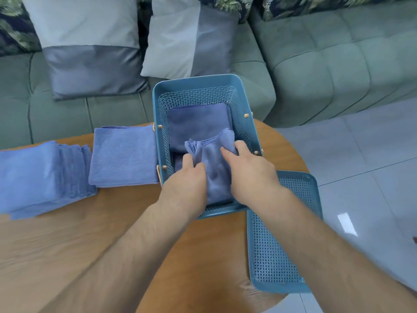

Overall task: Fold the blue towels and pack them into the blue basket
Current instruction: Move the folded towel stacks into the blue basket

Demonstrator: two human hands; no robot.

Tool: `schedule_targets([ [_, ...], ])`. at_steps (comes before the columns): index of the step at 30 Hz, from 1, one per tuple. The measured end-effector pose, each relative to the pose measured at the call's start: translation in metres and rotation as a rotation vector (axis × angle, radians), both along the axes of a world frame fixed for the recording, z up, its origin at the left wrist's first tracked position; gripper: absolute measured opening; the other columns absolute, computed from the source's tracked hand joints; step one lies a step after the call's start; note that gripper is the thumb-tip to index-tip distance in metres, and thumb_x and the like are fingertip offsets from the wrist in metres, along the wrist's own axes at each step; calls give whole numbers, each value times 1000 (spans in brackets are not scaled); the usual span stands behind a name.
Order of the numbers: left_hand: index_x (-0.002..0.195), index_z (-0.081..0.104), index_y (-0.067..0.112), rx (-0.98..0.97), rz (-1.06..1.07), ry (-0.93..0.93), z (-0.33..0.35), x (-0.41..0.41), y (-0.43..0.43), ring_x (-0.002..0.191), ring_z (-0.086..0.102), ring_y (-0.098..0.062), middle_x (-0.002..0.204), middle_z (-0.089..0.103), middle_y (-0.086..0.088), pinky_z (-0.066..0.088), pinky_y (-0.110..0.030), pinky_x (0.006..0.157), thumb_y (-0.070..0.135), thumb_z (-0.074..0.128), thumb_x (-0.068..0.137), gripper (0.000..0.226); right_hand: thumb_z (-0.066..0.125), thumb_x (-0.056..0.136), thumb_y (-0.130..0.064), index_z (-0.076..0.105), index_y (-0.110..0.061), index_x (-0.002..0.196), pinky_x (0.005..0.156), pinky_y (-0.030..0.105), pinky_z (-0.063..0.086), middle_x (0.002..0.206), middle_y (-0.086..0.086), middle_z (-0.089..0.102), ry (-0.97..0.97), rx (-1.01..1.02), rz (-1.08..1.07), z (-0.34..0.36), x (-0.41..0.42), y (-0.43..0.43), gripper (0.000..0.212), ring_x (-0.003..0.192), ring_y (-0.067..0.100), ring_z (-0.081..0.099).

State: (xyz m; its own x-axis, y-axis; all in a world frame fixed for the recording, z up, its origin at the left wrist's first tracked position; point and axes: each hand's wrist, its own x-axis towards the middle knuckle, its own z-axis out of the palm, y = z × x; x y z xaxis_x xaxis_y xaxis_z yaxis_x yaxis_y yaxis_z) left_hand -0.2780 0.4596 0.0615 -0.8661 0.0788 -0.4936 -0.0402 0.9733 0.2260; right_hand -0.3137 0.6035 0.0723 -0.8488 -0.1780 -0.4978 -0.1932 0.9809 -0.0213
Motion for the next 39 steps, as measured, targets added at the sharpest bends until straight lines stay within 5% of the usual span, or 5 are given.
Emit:
schedule_targets([
  [7,118,49,12,-176,-26,-49,0,0,4,56,35,-10,128,33,-9,34,-26,65,3,59,88,33,64,87,-5,42,-18,135,72,37,43,136,6,35,-135,-104,2,-22,-1,-8,55,104,32,62],
  [10,124,48,12,-243,-45,-23,3,1,6,97,52,-23,143,23,-16,43,-31,79,6,59,88,39,64,88,-5,38,-19,143,78,41,45,139,8,30,-212,-68,-51,-29,-1,-9,63,112,33,58],
  [14,125,46,17,-248,-172,117,1,1,9,131,34,-31,155,10,-14,40,-33,95,10,57,87,40,58,96,-15,28,-23,154,95,38,43,162,13,2,42,73,42,-27,3,-16,65,135,36,33],
  [30,144,32,6,-250,-155,-66,-59,-27,3,129,48,-34,145,35,-16,46,-41,99,9,61,92,59,67,90,-23,9,-31,161,103,42,41,155,7,23,-162,46,116,-65,-8,-23,92,136,33,36],
  [39,111,63,12,-21,-253,543,-17,6,-45,96,58,-25,97,61,0,45,-35,79,11,65,78,32,71,87,-22,42,-26,151,80,39,47,119,5,59,325,-146,113,-2,19,-48,69,106,30,56],
])
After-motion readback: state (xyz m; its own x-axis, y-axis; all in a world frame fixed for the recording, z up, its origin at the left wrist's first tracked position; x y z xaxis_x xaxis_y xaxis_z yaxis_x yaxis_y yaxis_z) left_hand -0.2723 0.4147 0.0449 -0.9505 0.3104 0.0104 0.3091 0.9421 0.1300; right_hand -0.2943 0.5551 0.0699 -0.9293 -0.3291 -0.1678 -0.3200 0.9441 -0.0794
